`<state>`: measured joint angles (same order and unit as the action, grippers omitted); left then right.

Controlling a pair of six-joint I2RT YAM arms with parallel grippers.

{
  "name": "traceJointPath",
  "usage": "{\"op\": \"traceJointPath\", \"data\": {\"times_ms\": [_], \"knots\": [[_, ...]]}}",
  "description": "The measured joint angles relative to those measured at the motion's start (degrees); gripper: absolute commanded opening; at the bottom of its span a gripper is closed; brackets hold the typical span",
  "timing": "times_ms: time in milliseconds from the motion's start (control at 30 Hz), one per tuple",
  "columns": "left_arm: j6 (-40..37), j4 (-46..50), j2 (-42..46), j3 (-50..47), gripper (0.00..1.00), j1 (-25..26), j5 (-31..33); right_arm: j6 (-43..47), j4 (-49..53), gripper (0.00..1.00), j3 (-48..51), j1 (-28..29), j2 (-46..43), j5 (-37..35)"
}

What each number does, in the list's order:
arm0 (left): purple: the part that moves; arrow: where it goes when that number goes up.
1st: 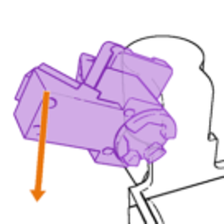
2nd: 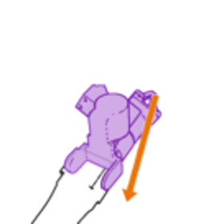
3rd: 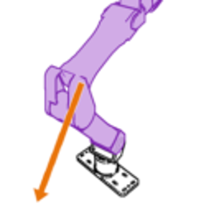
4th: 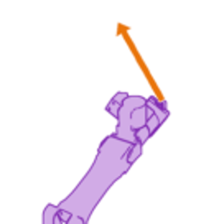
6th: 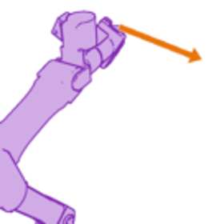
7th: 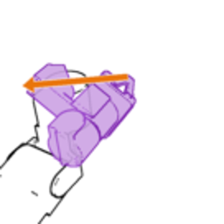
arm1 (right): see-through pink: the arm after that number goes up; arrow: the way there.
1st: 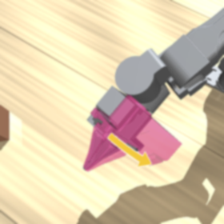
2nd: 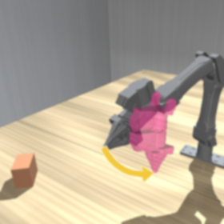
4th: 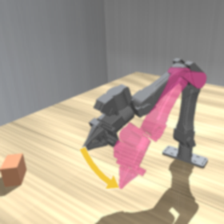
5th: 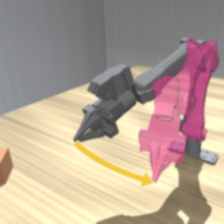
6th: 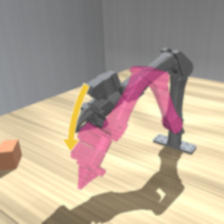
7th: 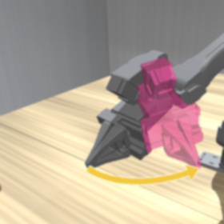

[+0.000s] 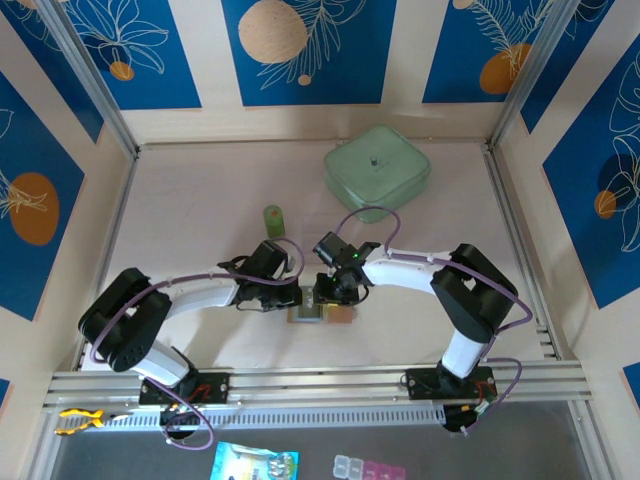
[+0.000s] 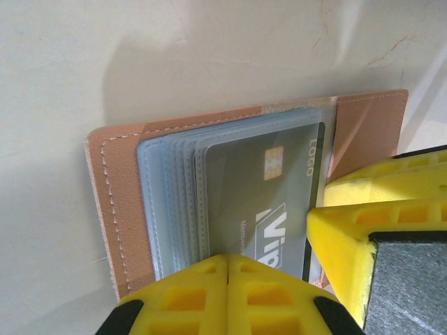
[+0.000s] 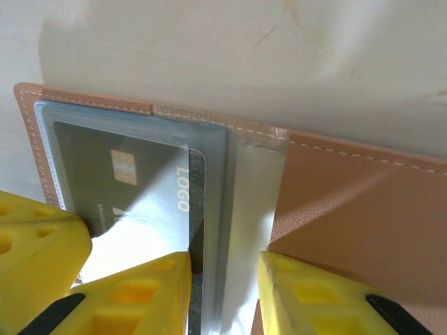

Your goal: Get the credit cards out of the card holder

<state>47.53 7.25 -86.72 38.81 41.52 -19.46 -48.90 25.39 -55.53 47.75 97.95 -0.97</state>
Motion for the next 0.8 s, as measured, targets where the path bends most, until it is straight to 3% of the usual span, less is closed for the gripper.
{"op": "traceJointPath", "data": {"times_ms": [467, 800], "knots": [[-1.51, 7.02, 2.93, 3.06, 0.07, 0.00, 1.81, -1.09, -5.60, 0.33, 5.22, -2.86, -6.01, 4.55], [-3.67, 8.46, -1.29, 4.33, 0.05, -0.07, 2.86, -2.38, -10.86, 0.31, 6.23, -2.99, -5.79, 8.85]]}}
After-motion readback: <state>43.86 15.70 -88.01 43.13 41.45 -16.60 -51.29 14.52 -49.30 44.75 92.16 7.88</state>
